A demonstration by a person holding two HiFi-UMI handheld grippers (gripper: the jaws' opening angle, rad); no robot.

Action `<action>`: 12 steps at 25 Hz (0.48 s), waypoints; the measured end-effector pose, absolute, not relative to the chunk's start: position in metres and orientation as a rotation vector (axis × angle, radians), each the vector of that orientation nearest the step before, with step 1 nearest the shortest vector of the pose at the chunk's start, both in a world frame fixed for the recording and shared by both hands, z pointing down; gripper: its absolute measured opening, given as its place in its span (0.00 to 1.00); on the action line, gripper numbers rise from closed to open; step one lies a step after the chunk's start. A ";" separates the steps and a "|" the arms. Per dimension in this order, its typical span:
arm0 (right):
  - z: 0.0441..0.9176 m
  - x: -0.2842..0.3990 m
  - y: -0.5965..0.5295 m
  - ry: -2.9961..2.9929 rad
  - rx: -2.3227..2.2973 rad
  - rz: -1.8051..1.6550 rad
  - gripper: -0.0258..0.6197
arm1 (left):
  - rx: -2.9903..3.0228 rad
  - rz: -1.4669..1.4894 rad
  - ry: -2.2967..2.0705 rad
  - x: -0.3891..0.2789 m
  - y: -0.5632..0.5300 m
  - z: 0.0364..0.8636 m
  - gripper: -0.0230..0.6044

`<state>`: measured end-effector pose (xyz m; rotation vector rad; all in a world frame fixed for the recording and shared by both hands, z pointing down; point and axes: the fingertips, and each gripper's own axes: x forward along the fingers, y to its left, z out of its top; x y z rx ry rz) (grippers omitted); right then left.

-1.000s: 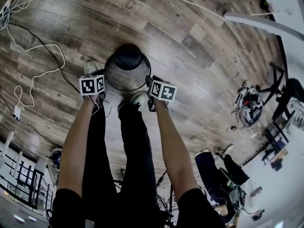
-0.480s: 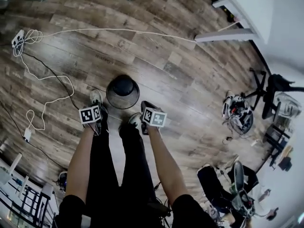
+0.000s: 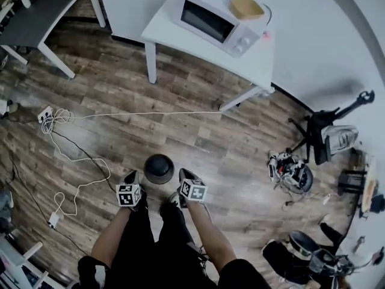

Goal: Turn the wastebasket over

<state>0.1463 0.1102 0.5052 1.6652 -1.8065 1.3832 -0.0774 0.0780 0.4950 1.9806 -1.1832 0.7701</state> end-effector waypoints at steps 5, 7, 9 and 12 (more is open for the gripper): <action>0.386 0.131 0.096 -2.024 1.712 1.121 0.09 | 2.193 0.577 -1.194 -0.059 0.061 0.368 0.09; 0.341 0.126 0.095 -2.112 1.743 1.063 0.09 | 2.256 0.480 -1.202 -0.054 0.061 0.319 0.09; 0.294 0.121 0.098 -2.201 1.781 1.004 0.09 | 2.324 0.375 -1.212 -0.052 0.065 0.268 0.09; 0.229 0.118 0.103 -2.311 1.838 0.898 0.09 | 2.424 0.240 -1.214 -0.050 0.070 0.195 0.09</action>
